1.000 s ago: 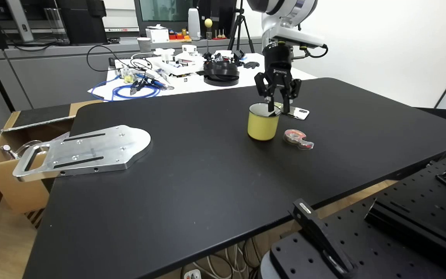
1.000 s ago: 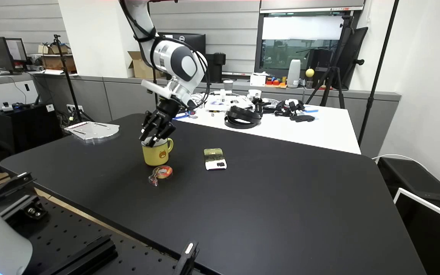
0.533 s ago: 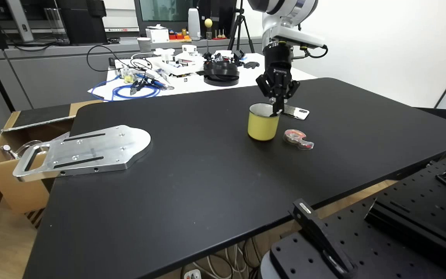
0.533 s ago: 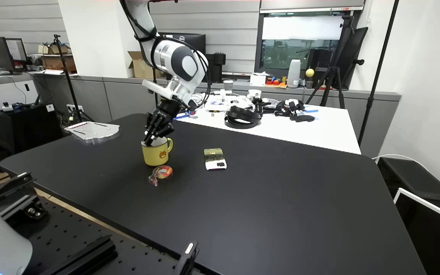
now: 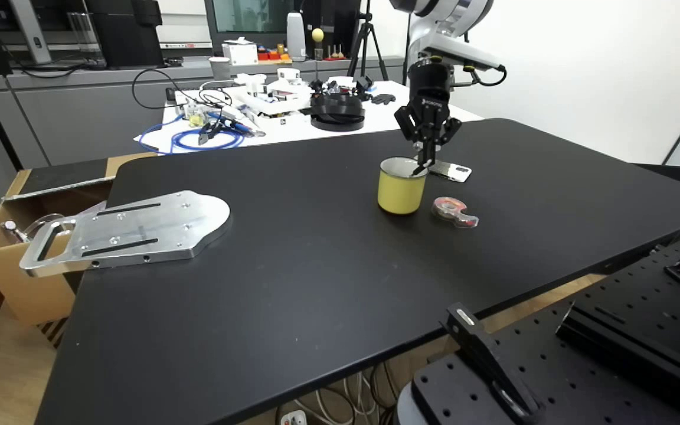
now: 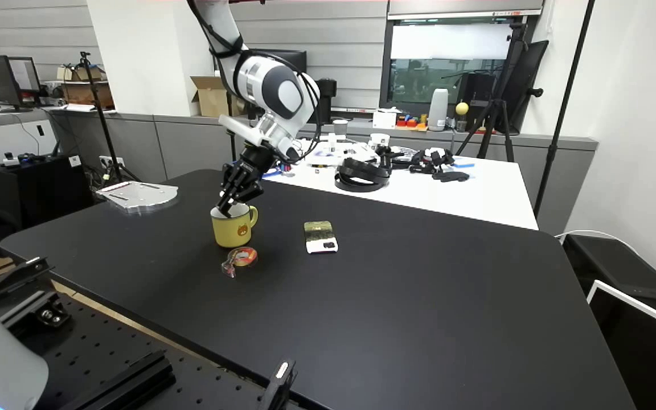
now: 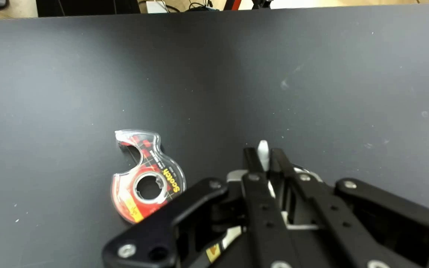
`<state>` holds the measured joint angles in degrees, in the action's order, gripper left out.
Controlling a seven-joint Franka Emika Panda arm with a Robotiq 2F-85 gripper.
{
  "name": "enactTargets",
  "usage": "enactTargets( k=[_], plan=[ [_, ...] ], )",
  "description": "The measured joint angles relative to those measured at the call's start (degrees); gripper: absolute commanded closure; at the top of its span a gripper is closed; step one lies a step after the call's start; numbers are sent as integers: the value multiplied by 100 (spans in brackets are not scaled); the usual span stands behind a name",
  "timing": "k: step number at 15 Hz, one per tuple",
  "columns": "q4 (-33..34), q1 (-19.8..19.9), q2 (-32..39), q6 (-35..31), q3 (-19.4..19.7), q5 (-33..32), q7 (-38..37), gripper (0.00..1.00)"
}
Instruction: Take the pen out of the cup and put it on the table
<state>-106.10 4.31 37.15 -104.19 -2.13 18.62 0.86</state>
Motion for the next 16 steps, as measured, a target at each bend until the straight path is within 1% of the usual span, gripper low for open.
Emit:
enactTargets(
  k=[4, 9, 12, 16],
  plan=[
    [133, 23, -251, 272, 0, 176, 18, 97],
    [229, 69, -779, 574, 46, 227, 52, 97],
    [212, 66, -971, 103, 154, 35, 155, 97],
    [46, 72, -928, -932, 291, -239, 371, 97]
  ],
)
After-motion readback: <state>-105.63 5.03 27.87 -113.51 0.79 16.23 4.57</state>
